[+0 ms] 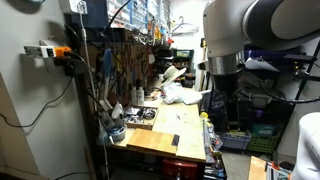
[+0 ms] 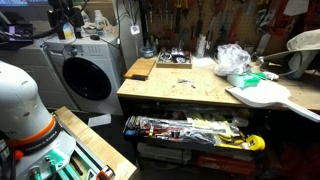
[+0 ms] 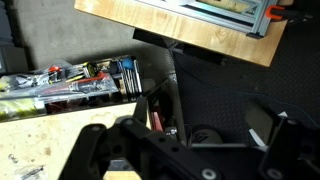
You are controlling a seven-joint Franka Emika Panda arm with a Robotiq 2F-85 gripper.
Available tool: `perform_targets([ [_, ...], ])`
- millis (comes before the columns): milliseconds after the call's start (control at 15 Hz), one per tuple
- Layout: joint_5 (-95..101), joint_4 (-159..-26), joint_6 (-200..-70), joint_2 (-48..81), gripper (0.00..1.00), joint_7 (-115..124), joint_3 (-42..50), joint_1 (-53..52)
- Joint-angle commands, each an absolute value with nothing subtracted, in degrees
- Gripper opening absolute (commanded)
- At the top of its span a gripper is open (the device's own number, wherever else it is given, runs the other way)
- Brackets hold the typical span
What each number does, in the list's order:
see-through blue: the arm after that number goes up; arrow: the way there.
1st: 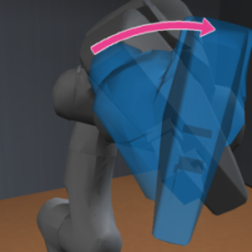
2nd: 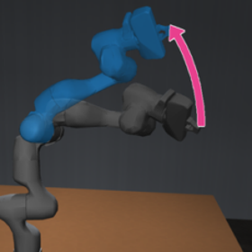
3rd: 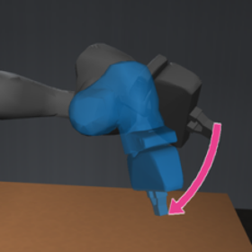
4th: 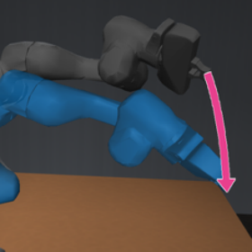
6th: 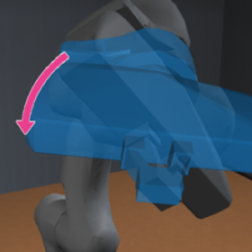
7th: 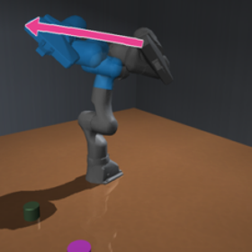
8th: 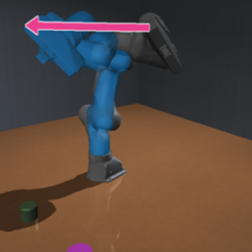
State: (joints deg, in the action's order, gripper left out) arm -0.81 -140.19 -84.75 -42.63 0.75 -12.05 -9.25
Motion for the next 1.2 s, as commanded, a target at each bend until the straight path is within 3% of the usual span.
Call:
perform_targets([
  [0,-0.6,-140.1,-84.7,-42.5,1.0,1.1,-11.6,-9.9],
  [600,0.3,-141.8,-84.7,-43.9,1.0,-1.7,-9.6,-9.8],
  [1133,13.7,-153.5,-91.6,-52.1,1.0,-25.6,6.6,-7.9],
])
